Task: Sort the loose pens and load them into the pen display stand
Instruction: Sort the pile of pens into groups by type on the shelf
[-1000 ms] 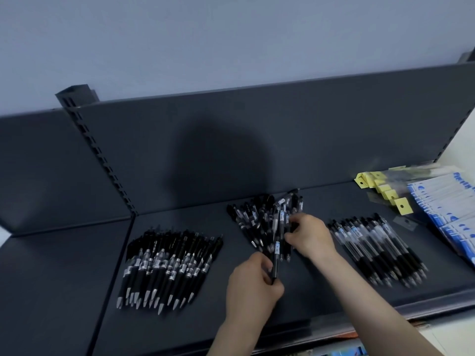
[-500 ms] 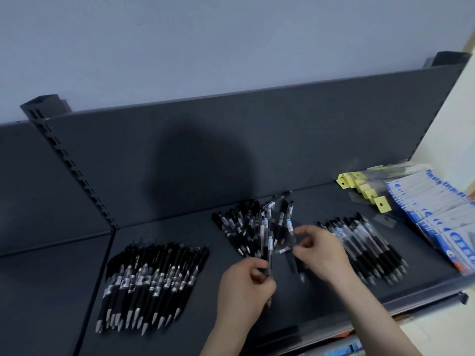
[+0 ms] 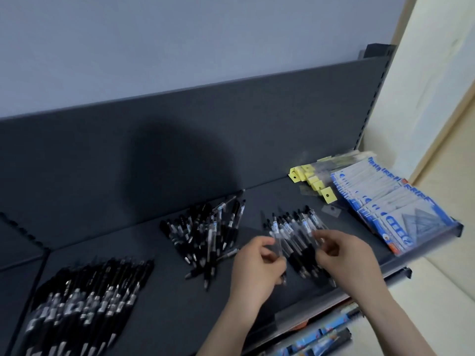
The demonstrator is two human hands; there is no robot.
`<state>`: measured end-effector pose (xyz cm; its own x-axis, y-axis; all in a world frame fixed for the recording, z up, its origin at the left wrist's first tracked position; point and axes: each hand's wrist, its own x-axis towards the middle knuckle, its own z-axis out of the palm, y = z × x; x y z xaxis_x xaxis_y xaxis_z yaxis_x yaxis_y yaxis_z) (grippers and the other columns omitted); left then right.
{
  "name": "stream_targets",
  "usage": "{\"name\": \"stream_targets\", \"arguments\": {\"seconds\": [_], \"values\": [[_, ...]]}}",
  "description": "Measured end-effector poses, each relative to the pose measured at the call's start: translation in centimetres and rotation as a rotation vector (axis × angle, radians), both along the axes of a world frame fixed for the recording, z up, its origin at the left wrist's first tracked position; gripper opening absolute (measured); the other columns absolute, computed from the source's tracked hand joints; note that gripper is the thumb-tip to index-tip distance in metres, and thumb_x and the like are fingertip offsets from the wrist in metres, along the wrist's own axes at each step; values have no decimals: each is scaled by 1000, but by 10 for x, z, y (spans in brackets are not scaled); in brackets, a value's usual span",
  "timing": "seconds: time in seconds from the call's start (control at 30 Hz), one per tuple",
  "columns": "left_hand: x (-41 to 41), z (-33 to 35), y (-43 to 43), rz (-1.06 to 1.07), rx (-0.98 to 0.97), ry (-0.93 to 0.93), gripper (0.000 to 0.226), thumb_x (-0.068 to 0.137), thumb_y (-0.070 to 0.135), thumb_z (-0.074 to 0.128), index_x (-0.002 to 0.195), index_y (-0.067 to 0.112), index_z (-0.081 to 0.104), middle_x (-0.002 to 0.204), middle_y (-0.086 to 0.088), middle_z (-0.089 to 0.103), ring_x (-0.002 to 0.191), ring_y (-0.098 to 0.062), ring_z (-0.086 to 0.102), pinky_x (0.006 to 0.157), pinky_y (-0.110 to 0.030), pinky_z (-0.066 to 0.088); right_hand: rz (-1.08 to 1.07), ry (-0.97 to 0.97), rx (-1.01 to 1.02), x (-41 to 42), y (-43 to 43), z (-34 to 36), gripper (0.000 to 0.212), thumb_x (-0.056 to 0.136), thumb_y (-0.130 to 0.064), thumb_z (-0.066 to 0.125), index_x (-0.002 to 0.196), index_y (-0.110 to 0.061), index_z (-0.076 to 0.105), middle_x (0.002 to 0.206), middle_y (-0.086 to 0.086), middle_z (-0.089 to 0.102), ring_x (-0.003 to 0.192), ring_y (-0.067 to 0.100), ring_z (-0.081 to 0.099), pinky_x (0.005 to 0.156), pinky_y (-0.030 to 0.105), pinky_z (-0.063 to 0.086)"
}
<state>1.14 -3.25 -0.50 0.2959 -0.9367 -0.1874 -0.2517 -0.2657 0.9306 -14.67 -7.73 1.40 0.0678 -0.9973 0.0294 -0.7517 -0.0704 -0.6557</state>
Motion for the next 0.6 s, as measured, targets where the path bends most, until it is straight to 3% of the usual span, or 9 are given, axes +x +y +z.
{"name": "stream_targets", "arguments": {"seconds": [0.07, 0.3, 0.5, 0.6], "values": [[-12, 4, -12, -19, -1, -18, 32, 83, 8, 68, 111, 25, 62, 80, 5, 65, 54, -9, 65, 67, -37, 60, -7, 60, -15, -7, -10, 2, 35, 75, -11, 65, 107, -26, 71, 66, -11, 63, 69, 13, 62, 67, 30, 50], [-40, 5, -42, 14, 40, -73, 37, 83, 4, 62, 116, 22, 63, 71, 10, 61, 53, -5, 63, 69, -38, 60, 45, 192, -4, -6, -33, 3, 35, 78, -15, 59, 110, -24, 69, 92, -1, 71, 92, 22, 64, 75, 30, 51], [-46, 1, -45, 40, 13, -143, 40, 81, 10, 66, 119, 22, 63, 76, 12, 63, 67, -4, 64, 74, -33, 60, 76, 187, -11, -13, -43, -1, 24, 79, -15, 61, 101, -16, 70, 86, 2, 71, 85, 25, 64, 71, 35, 53], [-44, 3, -42, 38, -38, -272, 37, 81, 15, 66, 116, 27, 64, 86, 12, 63, 78, -5, 62, 78, -21, 53, 87, 146, -30, -12, -45, 0, 29, 81, -17, 63, 109, -21, 70, 85, -2, 70, 85, 22, 64, 71, 31, 51]]}}
